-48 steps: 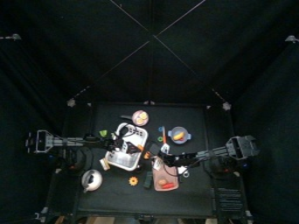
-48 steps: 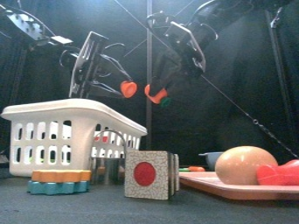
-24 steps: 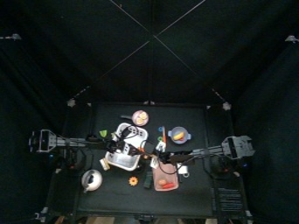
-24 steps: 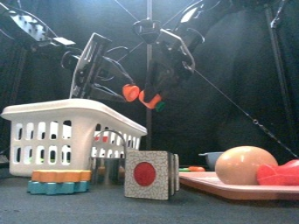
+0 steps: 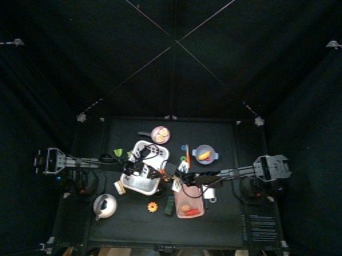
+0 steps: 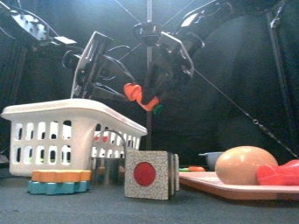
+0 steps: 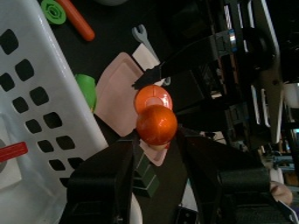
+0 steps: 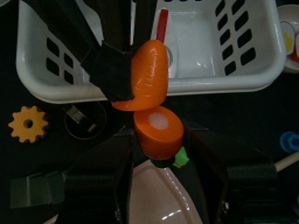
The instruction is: Put together carrot and place on plate
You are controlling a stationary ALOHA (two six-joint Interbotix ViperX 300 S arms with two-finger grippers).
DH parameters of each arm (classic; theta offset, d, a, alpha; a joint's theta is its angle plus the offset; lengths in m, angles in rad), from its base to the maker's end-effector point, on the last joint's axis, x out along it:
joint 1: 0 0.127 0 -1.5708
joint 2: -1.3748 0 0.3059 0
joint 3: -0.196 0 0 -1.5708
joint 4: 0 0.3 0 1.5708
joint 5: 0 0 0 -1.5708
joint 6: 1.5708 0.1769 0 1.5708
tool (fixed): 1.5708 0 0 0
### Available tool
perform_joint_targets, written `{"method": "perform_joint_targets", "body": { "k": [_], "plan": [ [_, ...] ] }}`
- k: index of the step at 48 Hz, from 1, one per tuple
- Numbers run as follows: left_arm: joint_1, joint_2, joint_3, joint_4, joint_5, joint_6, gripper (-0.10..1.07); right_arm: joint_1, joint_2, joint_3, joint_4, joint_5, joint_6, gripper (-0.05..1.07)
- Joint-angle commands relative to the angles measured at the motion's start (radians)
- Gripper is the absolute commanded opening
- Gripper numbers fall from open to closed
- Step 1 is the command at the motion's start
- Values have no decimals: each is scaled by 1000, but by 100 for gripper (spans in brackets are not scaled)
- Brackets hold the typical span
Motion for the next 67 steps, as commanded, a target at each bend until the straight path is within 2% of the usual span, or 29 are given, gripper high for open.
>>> {"method": "perform_joint_targets", "body": {
  "k": [1, 12, 32, 56, 67],
  "plan": [
    [-2, -3, -25, -2, -6, 3, 73, -2, -17, -11, -5, -5, -3, 55],
    [-2, -3, -23, -2, -8, 3, 73, 0, -28, -11, -2, -3, -12, 55],
    [-3, -3, -17, -2, -11, 3, 73, -32, -29, -44, 186, 6, -275, 55],
    [-26, -3, 5, -3, -31, 2, 73, -41, -29, -58, 179, 38, -374, 55],
    [-26, -2, 5, -3, -31, 2, 73, -32, -23, -67, 114, 38, -374, 55]
  ]
}}
